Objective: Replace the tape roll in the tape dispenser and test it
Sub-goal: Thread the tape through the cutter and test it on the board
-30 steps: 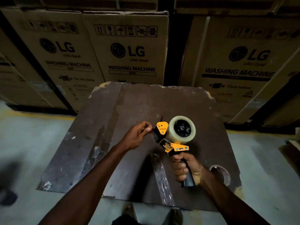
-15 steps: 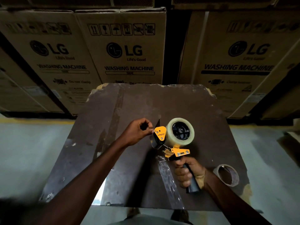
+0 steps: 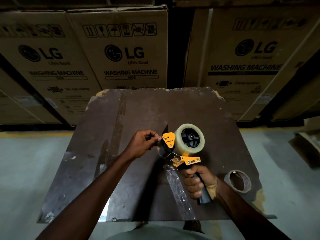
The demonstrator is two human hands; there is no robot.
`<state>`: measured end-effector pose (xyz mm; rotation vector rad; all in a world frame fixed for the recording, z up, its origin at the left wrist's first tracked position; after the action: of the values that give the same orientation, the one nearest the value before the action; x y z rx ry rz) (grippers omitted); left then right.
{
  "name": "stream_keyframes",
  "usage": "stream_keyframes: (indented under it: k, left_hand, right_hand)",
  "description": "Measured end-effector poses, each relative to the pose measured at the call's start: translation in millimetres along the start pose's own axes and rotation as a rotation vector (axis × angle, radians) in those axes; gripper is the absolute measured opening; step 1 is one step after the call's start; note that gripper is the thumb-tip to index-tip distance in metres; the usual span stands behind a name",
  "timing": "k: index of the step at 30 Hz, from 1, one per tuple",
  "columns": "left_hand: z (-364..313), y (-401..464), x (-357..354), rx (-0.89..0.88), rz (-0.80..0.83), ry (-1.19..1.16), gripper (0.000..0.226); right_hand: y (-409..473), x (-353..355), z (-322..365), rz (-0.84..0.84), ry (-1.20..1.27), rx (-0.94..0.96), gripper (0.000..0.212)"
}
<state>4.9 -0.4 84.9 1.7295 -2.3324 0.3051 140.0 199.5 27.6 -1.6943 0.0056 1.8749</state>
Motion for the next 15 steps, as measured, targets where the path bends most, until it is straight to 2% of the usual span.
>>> stream_keyframes:
  k: [3,5,8,13,15]
  left_hand:
    - [-2.6,2.4,-0.7,-0.040,0.004,0.032,0.017]
    - [-5.0,4.1,1.0,-0.118,-0.013,0.142,0.023]
    - [-0.2,7.6,6.9,-0.150,-0.066,0.235,0.021]
    - [2.9,12.8,-0.8,0.117,0.025,-0.020,0.017]
    - [5.6,15.9,-1.9,0.225,0.060,-0.053,0.019]
  right_hand:
    - [-0.9,-2.3,2.0,0.006,-0.008,0.000,0.013]
    - [-2.3,-3.1,3.1,0.005,-0.009,-0.015,0.012]
    - [-2.8,-1.9,4.5,-0.001,-0.003,-0.033,0.013]
    - [-3.1,2.0,7.3,-0.005,0.006,-0.022,0.013]
    - [-1.9,3.7,9.8,-0.017,0.006,-0.013,0.016]
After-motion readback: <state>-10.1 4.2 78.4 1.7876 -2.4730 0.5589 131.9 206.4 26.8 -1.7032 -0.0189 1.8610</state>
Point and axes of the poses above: each hand's wrist, its own y-axis towards the middle knuckle, its own x-axis out of the back of the hand, z = x × y, the point moved 4 cm from there along y, towards the middle knuckle, and after that the axes turned 2 degrees about -z, right-handed, at the moved point
